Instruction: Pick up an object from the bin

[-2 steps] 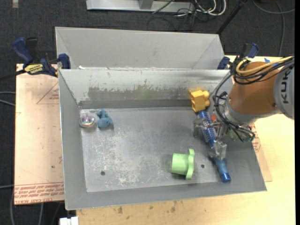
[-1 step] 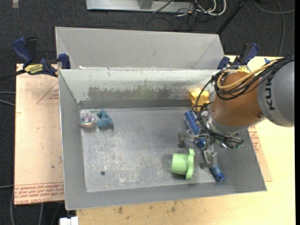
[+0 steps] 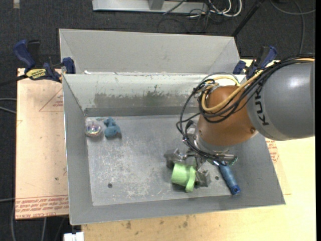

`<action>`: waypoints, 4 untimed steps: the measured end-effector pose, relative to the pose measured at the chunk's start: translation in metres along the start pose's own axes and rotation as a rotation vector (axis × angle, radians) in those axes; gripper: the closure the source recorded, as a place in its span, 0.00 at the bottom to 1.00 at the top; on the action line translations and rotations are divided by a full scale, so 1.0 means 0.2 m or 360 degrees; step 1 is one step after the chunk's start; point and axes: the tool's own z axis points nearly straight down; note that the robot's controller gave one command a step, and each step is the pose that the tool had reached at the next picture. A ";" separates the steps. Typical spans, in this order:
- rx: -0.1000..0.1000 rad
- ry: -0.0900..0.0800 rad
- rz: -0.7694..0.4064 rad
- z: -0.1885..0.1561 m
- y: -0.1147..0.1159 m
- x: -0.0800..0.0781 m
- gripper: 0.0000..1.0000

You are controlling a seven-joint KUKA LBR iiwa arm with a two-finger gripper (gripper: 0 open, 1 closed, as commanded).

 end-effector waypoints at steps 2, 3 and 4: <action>0.0016 -0.0010 0.0009 -0.76 0.07 -0.10 1.00; 0.0000 0.0006 0.0216 -0.41 0.24 0.10 1.00; 0.0005 0.0002 0.0214 -0.42 0.23 0.09 0.00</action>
Offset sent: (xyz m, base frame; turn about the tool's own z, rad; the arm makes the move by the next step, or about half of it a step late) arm 0.0000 0.0000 0.0000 0.0000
